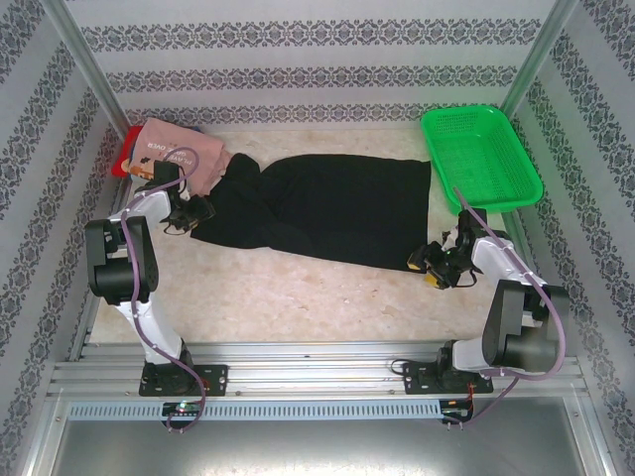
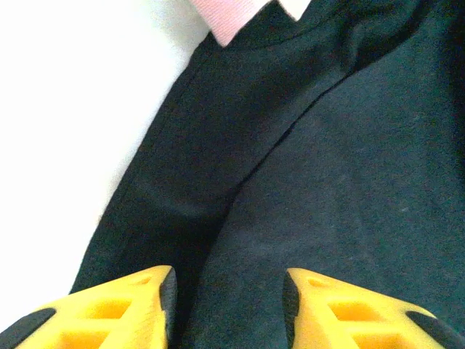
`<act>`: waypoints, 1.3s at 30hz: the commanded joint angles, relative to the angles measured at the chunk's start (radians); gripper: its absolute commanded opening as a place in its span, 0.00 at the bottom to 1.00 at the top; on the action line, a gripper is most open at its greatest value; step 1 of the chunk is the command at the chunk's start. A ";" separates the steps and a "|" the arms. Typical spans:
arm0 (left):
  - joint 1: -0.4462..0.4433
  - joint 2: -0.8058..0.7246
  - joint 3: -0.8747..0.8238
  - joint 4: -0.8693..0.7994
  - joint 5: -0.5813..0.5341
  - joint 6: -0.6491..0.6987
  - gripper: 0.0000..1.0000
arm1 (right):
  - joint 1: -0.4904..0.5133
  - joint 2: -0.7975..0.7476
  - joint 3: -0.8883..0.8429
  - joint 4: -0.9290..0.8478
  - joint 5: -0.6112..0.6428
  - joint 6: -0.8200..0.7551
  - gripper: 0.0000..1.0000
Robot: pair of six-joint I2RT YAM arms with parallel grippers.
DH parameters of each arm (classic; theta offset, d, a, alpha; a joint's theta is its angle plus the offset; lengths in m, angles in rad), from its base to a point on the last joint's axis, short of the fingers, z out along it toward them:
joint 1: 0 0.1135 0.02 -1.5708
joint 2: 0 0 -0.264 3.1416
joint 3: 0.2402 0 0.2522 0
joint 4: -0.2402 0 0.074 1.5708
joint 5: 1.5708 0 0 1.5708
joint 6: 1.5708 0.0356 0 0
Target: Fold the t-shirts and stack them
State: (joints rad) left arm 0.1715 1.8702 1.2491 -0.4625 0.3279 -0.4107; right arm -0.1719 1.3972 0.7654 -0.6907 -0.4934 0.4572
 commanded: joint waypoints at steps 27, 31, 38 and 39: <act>0.031 -0.196 -0.119 -0.134 -0.062 0.026 0.00 | 0.015 0.002 0.032 -0.023 0.050 0.004 0.53; 0.037 -0.278 -0.182 -0.093 -0.047 0.001 0.00 | 0.023 0.006 0.034 -0.009 0.046 0.018 0.52; 0.052 -0.344 -0.269 -0.063 -0.052 -0.013 0.00 | 0.040 0.048 0.029 0.070 0.061 0.078 0.49; 0.055 -0.351 -0.280 -0.057 -0.058 -0.013 0.00 | 0.045 0.058 0.031 0.078 0.073 0.084 0.49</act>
State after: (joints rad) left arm 0.2054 1.5490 0.9977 -0.5449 0.2832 -0.4042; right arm -0.1410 1.4292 0.7879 -0.6495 -0.4522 0.5068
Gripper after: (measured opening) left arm 0.055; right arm 0.496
